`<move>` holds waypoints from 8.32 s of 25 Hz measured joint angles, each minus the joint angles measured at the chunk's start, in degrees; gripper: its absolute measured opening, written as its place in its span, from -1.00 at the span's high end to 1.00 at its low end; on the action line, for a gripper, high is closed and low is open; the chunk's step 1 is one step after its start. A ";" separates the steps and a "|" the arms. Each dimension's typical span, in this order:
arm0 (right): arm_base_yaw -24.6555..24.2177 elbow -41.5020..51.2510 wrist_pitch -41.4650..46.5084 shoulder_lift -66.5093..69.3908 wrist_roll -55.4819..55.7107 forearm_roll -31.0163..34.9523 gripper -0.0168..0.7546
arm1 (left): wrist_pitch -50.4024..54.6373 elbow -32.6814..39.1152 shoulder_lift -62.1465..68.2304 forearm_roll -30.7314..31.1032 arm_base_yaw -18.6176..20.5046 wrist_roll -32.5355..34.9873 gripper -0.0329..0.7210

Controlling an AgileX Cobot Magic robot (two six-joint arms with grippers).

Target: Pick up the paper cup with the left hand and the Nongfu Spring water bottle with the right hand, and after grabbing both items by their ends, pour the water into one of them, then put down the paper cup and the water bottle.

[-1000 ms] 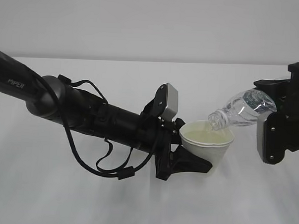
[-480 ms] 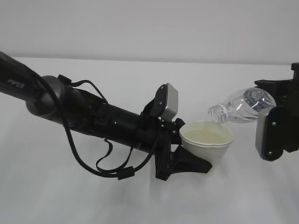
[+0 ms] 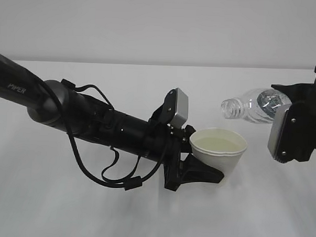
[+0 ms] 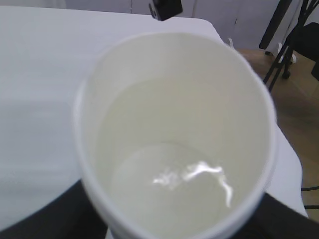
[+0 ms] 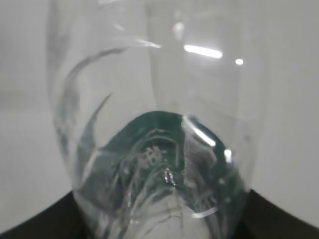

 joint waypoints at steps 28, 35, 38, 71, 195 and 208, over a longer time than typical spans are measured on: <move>0.00 0.00 -8.03 2.11 23.40 3.86 -0.02 | 0.10 0.00 0.00 -1.95 0.00 0.00 -0.22; 0.00 -0.08 -9.51 2.11 27.14 5.85 -0.02 | 0.10 0.00 0.00 -2.09 0.00 0.00 -0.22; 0.00 -0.08 -9.64 2.11 29.94 5.96 -0.02 | 0.10 0.00 0.00 -2.09 0.00 0.00 -0.22; 0.00 -0.08 -17.85 7.76 60.35 6.42 -0.02 | 0.32 0.00 0.00 -3.52 0.00 0.00 -0.22; 0.00 0.01 -26.70 26.41 67.64 14.28 -0.49 | 1.99 0.00 0.00 -2.82 0.67 0.00 -0.21; 0.00 1.06 -26.88 25.51 67.64 9.44 -0.67 | 1.99 0.00 0.00 -2.82 0.67 0.00 -0.21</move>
